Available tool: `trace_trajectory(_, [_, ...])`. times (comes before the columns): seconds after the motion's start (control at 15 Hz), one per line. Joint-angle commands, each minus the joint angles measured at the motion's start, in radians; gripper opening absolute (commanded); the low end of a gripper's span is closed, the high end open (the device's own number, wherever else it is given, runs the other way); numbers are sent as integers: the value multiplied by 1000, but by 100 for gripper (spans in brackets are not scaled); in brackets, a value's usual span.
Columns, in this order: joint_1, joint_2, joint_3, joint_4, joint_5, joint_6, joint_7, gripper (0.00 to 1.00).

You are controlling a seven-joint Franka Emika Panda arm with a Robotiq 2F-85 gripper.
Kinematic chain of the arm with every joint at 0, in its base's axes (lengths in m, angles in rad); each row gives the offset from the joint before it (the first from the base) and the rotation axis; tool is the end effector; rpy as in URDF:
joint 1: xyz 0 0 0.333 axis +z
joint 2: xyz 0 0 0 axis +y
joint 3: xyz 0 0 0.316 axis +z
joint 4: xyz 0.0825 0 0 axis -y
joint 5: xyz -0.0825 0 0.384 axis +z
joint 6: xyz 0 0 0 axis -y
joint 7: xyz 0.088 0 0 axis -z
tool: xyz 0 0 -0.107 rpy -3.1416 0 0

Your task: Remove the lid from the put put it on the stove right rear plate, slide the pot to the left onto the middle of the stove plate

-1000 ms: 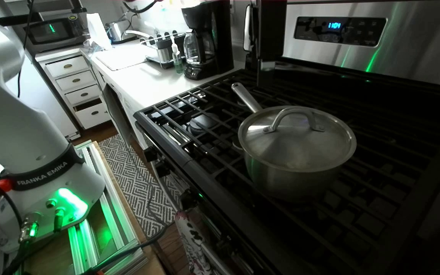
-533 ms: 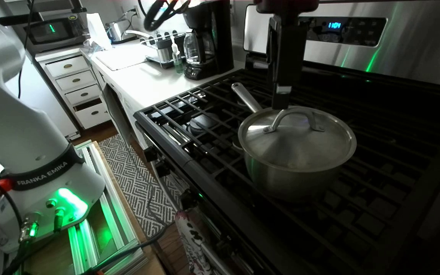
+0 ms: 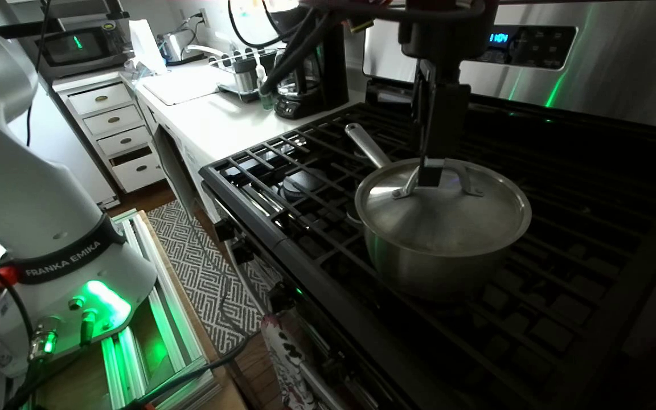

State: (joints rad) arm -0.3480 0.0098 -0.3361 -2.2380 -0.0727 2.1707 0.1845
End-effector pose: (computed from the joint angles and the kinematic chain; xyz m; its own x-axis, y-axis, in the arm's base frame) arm 0.3983 -0.3283 0.3588 0.6751 -0.7348 -0.0655 -0.7312 -0.6782 0.0731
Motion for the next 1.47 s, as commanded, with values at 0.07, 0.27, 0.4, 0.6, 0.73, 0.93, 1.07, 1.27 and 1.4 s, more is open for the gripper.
trace_trajectory(0.07, [2, 53, -3, 45, 25, 0, 4, 50])
trace_trajectory(0.27, [1, 66, -5, 58, 25, -3, 3, 30])
trace_trajectory(0.4, [1, 70, -5, 63, 21, -3, 4, 16])
trace_trajectory(0.6, [-1, 72, -11, 71, 17, -6, 4, 1])
trace_trajectory(0.73, [-1, 72, -12, 72, 14, -8, 6, 0])
trace_trajectory(0.93, [-1, 66, -12, 72, 14, -17, 2, 2])
trace_trajectory(1.07, [1, 48, -12, 66, 7, -24, 4, 2])
trace_trajectory(1.27, [7, -10, -9, 54, -18, -46, 11, 2])
trace_trajectory(1.4, [11, -48, -6, 56, -47, -65, 22, 2])
